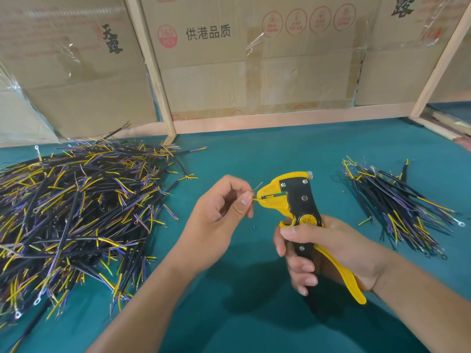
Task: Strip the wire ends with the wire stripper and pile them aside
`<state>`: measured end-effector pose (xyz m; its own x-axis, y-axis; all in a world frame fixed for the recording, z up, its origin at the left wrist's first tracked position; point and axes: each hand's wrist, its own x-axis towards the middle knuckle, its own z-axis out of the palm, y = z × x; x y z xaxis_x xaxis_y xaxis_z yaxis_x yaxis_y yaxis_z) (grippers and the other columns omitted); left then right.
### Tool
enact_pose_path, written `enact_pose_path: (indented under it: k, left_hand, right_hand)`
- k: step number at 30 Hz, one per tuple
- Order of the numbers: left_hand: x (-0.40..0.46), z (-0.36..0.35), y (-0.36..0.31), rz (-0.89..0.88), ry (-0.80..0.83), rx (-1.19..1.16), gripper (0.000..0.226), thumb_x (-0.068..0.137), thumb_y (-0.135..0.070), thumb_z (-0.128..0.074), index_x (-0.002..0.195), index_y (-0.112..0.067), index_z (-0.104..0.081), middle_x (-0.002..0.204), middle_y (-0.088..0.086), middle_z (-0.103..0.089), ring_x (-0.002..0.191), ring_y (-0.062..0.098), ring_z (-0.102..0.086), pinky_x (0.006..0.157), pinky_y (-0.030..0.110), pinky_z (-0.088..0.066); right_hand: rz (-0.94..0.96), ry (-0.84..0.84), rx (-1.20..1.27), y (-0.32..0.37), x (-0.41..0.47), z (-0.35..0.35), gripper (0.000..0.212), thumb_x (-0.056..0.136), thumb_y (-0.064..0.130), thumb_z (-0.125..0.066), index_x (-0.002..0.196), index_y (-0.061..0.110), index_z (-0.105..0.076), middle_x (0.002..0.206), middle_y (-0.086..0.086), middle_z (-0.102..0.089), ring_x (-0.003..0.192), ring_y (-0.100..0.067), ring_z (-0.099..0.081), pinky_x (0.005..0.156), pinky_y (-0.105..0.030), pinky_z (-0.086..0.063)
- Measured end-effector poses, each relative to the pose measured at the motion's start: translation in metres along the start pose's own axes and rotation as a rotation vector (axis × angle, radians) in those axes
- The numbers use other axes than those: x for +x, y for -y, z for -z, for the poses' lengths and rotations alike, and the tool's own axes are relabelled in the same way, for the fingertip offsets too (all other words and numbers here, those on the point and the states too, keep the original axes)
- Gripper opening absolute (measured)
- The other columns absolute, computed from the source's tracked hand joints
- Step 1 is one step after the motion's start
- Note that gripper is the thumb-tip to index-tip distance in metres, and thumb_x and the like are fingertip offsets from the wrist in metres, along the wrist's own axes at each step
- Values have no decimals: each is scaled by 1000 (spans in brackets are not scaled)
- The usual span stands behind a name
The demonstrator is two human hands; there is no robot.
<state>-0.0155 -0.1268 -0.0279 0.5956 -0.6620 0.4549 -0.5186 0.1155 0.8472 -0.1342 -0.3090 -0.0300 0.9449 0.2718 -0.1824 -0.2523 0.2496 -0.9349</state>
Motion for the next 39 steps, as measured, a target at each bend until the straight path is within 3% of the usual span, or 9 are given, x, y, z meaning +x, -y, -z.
enact_pose_path:
  k: [13, 17, 20, 22, 26, 33, 39]
  left_hand:
    - [1, 5, 4, 40, -42, -69, 16, 100, -28, -53, 89, -17, -57, 68, -7, -56, 56, 3, -43, 54, 10, -32]
    - [1, 10, 5, 45, -43, -10, 13, 99, -23, -53, 88, -18, -57, 67, -6, -56, 54, 4, -39, 53, 12, -32]
    - [0, 10, 5, 34, -26, 59, 14, 98, -30, -54, 88, -21, -57, 67, -4, -56, 62, 21, -44, 57, 28, -36]
    - [0, 10, 4, 23, -18, 90, 16, 96, -36, -53, 88, -22, -56, 68, 0, -56, 65, 26, -45, 60, 29, -37]
    - [-1, 11, 5, -1, -24, 193, 16, 97, -40, -50, 91, -26, -55, 70, 1, -57, 62, 23, -45, 58, 26, -36]
    - [-3, 12, 8, -102, -21, 545, 9, 102, -37, -47, 95, -32, -50, 73, -21, -51, 60, 9, -41, 57, 22, -31]
    - [-3, 11, 6, -116, -25, 570, 7, 103, -34, -48, 96, -32, -51, 76, -22, -51, 64, 5, -44, 59, 19, -31]
  right_hand:
    - [59, -169, 87, 1, 1, 1, 35, 79, 42, -76, 75, 13, -59, 50, 0, -27, 36, -15, -27, 44, -24, -34]
    - [115, -56, 173, 9, -3, 11, 34, 85, 37, -75, 87, 8, -58, 58, -5, -33, 46, -20, -35, 53, -34, -40]
    - [106, 35, 160, 11, -5, 13, 37, 85, 37, -76, 97, 5, -61, 65, -9, -37, 55, -24, -41, 62, -42, -46]
    - [89, 8, 103, 10, -6, 15, 36, 87, 35, -73, 102, 4, -63, 70, -13, -45, 61, -28, -49, 68, -44, -50]
    - [22, -122, -59, 8, -9, 17, 26, 99, 35, -58, 104, 13, -70, 99, -15, -68, 87, -31, -66, 83, -46, -55]
    - [-1, -54, -66, 7, -10, 13, 25, 103, 28, -51, 102, 10, -68, 94, -16, -66, 82, -30, -64, 77, -42, -55]
    - [-35, -56, -68, 4, -9, 11, 24, 101, 30, -55, 104, 10, -68, 95, -16, -67, 83, -30, -65, 78, -43, -54]
